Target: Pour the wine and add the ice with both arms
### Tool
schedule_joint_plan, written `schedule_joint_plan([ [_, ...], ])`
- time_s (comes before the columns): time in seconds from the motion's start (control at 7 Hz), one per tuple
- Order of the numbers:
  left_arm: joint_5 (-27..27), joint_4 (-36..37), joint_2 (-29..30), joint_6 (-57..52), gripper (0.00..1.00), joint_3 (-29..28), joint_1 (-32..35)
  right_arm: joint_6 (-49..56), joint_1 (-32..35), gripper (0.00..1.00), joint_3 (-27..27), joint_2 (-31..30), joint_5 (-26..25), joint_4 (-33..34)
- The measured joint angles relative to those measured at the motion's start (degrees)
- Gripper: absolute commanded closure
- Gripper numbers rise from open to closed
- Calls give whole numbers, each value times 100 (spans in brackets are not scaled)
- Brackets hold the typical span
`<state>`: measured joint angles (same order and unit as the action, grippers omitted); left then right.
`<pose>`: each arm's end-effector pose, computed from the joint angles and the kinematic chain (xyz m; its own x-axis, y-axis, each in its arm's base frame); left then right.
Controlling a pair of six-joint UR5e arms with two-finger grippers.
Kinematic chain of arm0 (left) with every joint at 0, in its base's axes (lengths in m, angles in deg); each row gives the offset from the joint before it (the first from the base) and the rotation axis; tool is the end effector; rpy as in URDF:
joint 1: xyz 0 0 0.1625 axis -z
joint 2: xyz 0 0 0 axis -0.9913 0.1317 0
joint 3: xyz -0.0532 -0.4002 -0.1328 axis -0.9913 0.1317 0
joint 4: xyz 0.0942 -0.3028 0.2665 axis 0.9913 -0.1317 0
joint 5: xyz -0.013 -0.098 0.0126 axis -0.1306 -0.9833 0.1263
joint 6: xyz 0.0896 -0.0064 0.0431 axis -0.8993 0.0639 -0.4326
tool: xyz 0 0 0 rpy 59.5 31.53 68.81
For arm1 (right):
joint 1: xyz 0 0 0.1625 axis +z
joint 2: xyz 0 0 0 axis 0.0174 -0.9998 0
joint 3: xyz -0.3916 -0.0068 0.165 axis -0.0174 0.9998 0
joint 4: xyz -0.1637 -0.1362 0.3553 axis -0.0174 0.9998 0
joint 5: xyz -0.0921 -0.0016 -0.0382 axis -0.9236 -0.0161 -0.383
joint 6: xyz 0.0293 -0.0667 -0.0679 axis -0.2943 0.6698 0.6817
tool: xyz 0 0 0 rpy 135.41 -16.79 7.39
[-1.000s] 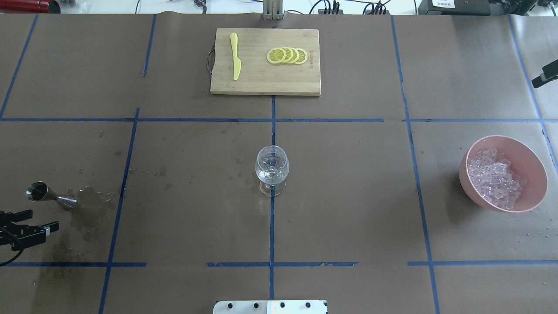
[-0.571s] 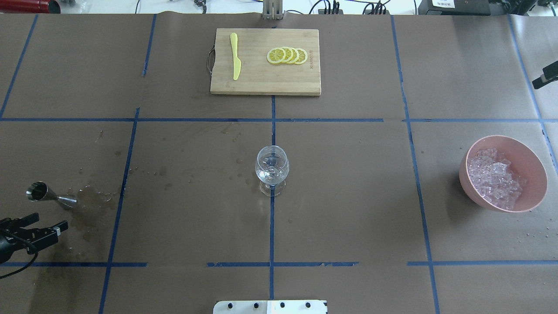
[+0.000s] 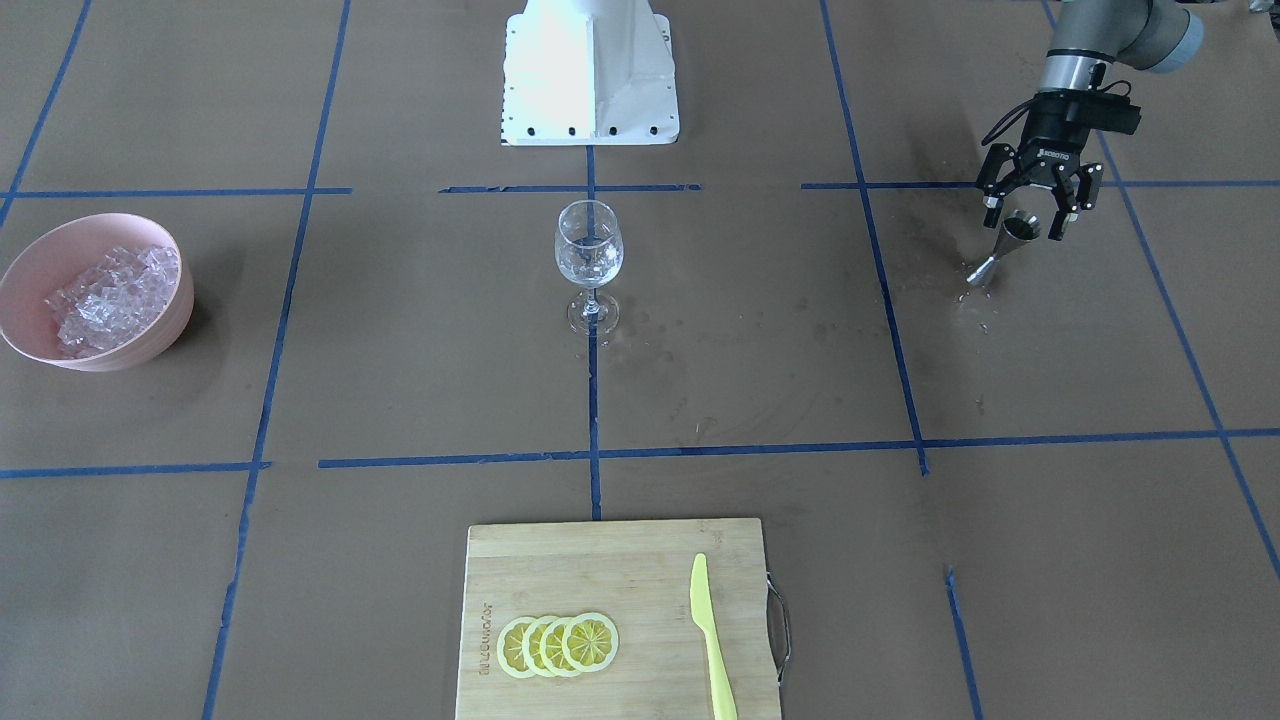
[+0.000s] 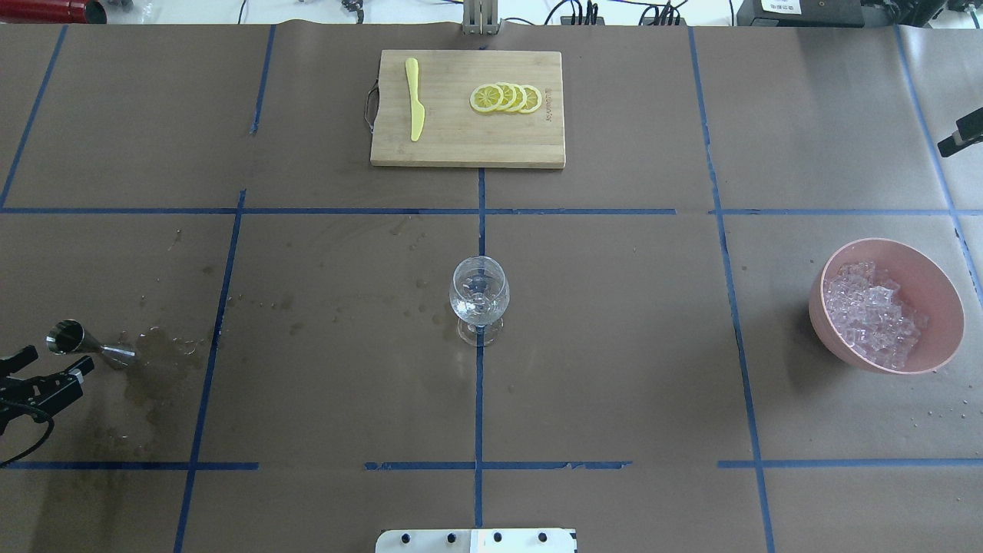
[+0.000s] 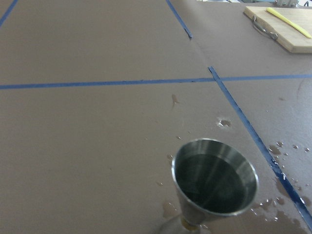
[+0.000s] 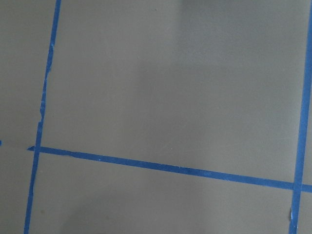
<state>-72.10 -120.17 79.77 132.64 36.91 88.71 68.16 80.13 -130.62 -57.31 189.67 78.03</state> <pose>0.2495 -0.2308 0.6154 0.6461 0.1769 -0.7425 0.5074 0.6272 0.5909 -0.0345 -0.5759 0.5520 0.5881 -0.1037 0.8021 0.0093 0.9926 0.1215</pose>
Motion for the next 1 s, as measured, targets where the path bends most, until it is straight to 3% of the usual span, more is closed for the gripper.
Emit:
schedule_joint_plan([
  [0.43,610,180,116,-48,2,-49,-167,0,0,0,-7,0,1,3],
  [1.0,924,332,379,-52,3,-244,-338,0,0,0,21,-8,1,4],
])
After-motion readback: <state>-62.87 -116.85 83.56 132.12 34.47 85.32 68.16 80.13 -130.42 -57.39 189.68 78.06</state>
